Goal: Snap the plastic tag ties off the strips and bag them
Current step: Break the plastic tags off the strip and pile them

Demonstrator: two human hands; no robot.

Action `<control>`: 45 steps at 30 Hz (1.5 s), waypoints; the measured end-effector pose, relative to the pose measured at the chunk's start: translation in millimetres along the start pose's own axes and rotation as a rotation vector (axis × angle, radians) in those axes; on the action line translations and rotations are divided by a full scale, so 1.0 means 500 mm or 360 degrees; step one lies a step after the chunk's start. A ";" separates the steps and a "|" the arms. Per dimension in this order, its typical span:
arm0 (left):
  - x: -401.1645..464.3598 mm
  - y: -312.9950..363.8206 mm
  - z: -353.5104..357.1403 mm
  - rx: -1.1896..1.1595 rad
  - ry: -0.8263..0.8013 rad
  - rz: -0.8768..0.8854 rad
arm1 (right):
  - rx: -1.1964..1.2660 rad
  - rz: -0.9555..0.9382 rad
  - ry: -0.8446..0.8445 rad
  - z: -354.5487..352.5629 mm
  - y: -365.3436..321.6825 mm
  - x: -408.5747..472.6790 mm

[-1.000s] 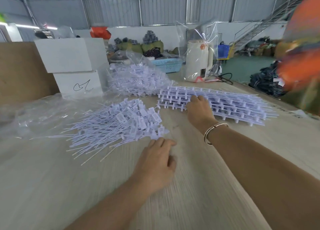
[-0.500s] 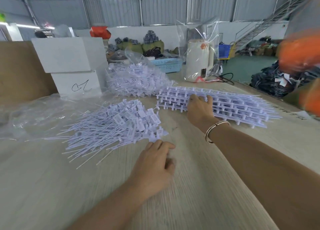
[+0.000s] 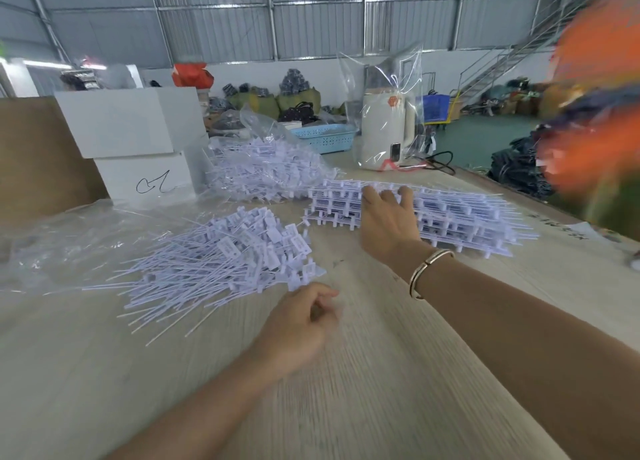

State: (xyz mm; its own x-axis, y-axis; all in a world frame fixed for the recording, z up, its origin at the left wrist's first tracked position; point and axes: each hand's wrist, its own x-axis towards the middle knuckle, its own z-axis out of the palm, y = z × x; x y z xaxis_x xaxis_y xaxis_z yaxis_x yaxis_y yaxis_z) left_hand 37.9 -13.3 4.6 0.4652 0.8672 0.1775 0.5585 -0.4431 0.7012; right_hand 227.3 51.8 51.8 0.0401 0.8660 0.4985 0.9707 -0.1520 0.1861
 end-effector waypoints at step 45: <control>0.111 0.031 -0.240 -0.1162 0.0299 -0.0615 | 0.1153 0.0188 -0.0259 0.007 0.068 -0.020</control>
State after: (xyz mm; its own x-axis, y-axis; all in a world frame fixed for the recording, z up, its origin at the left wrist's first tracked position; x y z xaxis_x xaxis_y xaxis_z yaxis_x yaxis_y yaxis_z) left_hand -10.0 55.2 108.4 0.1747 0.9795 -0.1002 0.0413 0.0943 0.9947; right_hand 260.7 39.7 50.0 0.1335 0.9315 0.3384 0.8685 0.0545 -0.4927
